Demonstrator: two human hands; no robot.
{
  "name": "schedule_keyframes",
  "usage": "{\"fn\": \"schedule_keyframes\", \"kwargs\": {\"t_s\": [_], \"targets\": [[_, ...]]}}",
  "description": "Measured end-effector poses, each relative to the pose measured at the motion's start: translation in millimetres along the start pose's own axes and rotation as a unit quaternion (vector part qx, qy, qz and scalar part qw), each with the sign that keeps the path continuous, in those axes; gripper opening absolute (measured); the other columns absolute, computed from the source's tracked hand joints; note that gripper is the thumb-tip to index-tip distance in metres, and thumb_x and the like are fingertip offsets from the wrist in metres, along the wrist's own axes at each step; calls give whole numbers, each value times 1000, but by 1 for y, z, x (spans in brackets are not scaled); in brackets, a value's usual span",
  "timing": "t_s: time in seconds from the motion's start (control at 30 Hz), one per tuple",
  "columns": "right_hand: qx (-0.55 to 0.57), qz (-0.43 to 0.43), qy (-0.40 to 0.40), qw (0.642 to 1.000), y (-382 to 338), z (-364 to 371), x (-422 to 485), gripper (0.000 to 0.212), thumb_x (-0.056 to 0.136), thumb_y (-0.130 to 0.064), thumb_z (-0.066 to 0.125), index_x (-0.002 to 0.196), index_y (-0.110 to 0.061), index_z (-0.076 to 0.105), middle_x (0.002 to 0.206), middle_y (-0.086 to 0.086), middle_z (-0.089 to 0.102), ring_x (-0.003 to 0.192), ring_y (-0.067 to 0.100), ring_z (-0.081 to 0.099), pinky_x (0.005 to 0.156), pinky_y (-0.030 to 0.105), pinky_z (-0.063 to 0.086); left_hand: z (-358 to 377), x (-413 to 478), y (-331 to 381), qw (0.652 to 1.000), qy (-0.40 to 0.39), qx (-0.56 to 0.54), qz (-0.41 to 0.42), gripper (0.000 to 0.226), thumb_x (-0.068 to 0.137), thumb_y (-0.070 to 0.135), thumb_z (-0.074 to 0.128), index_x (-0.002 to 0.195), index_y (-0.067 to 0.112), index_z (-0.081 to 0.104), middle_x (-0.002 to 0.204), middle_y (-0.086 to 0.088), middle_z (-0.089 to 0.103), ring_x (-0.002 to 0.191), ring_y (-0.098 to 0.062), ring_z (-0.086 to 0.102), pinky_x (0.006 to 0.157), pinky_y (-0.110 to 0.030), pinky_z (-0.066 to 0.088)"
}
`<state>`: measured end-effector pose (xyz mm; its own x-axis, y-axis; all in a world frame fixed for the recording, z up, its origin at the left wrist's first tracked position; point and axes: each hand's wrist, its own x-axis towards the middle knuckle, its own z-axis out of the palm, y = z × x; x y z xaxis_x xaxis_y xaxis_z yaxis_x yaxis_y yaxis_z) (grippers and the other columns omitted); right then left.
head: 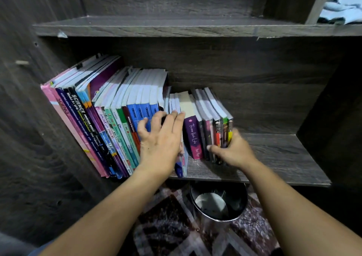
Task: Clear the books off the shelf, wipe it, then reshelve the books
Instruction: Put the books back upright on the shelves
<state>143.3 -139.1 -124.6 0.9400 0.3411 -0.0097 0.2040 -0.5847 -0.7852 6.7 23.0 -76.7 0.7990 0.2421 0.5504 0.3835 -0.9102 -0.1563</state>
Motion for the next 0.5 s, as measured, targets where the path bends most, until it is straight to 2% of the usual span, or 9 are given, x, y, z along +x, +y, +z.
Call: {"fn": "schedule_keyframes", "kwargs": {"t_s": [0.1, 0.23, 0.3, 0.37, 0.47, 0.5], "targets": [[-77, 3, -3, 997, -1, 8, -2, 57, 76, -42, 75, 124, -24, 52, 107, 1, 68, 105, 25, 61, 88, 28, 46, 14, 3, -6, 999, 50, 3, 13, 102, 44, 36, 94, 134, 14, 52, 128, 1, 60, 118, -24, 38, 95, -41, 19], [-41, -20, -18, 999, -4, 13, 1, 67, 79, -45, 73, 137, -27, 45, 112, 0, 67, 99, 21, 63, 87, 27, 46, 22, 1, -7, 997, 63, 43, 1, 102, 55, 42, 89, 140, 15, 39, 131, 4, 57, 119, -21, 37, 95, -40, 19], [24, -11, -59, 998, 0, 9, 4, 72, 81, -34, 75, 142, -31, 38, 109, -1, 67, 92, 16, 65, 87, 30, 51, 24, 2, -6, 996, 56, 71, -17, 106, 55, 42, 89, 142, 16, 35, 132, 6, 56, 118, -20, 35, 95, -40, 19], [85, 4, -122, 989, 2, -1, 3, 74, 83, -13, 73, 144, -31, 34, 106, -1, 66, 92, 10, 64, 86, 28, 53, 24, 2, -1, 995, 38, 80, -38, 110, 53, 38, 90, 144, 15, 32, 134, 6, 53, 119, -19, 34, 96, -42, 20], [24, -1, -179, 984, 2, -11, 6, 85, 85, -5, 68, 150, -33, 22, 131, 5, 55, 108, 14, 58, 92, 30, 51, 19, 0, 16, 994, -25, 76, -78, 121, 46, 25, 87, 147, 13, 22, 142, 1, 39, 125, -21, 29, 99, -45, 19], [-1, -5, -191, 982, 2, -13, 8, 85, 86, -6, 66, 151, -33, 20, 136, 5, 53, 106, 17, 60, 86, 28, 53, 17, -1, 22, 993, -32, 76, -85, 122, 43, 20, 84, 147, 14, 19, 143, 0, 33, 125, -22, 28, 99, -45, 19]]}}
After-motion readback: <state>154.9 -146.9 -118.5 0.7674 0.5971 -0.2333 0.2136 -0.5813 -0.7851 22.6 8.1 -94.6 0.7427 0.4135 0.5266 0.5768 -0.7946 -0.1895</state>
